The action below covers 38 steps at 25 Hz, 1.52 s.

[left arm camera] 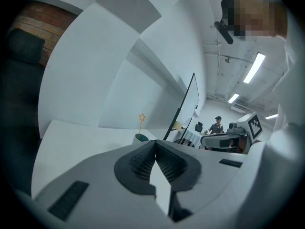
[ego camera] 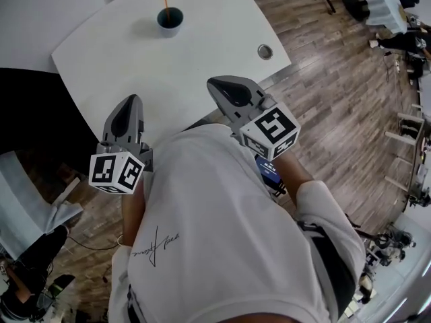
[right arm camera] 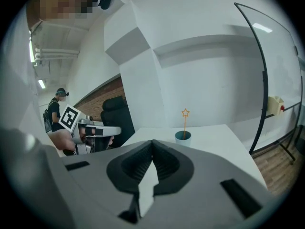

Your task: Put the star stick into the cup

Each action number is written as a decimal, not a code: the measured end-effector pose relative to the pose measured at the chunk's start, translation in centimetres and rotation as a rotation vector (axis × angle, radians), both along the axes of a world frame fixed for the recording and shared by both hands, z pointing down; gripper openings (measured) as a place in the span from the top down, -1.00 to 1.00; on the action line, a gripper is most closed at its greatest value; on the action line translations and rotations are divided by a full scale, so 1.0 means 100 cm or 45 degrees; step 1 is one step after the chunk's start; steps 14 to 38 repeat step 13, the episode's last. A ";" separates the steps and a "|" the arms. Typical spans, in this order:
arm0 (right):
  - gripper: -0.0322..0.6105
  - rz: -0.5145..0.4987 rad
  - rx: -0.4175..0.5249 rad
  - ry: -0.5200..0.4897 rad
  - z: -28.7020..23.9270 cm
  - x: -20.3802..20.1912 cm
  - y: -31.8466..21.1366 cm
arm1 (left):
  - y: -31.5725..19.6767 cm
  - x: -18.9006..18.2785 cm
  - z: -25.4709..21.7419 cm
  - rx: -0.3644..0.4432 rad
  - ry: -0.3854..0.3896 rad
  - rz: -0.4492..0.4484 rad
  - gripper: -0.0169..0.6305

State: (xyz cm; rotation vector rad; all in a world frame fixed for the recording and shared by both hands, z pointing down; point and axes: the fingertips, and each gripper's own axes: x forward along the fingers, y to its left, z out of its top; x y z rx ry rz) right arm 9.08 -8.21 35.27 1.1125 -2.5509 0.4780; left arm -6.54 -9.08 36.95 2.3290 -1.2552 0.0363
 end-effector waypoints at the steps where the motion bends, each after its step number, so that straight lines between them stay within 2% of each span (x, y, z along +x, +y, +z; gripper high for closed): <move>1: 0.87 -0.015 0.007 -0.003 -0.003 0.000 -0.001 | 0.000 0.001 -0.001 0.003 0.004 0.005 0.92; 13: 0.87 -0.091 0.031 -0.009 -0.017 -0.007 -0.001 | 0.001 0.008 -0.009 0.027 0.005 0.040 0.92; 38: 0.87 -0.091 0.031 -0.009 -0.017 -0.007 -0.001 | 0.001 0.008 -0.009 0.027 0.005 0.040 0.92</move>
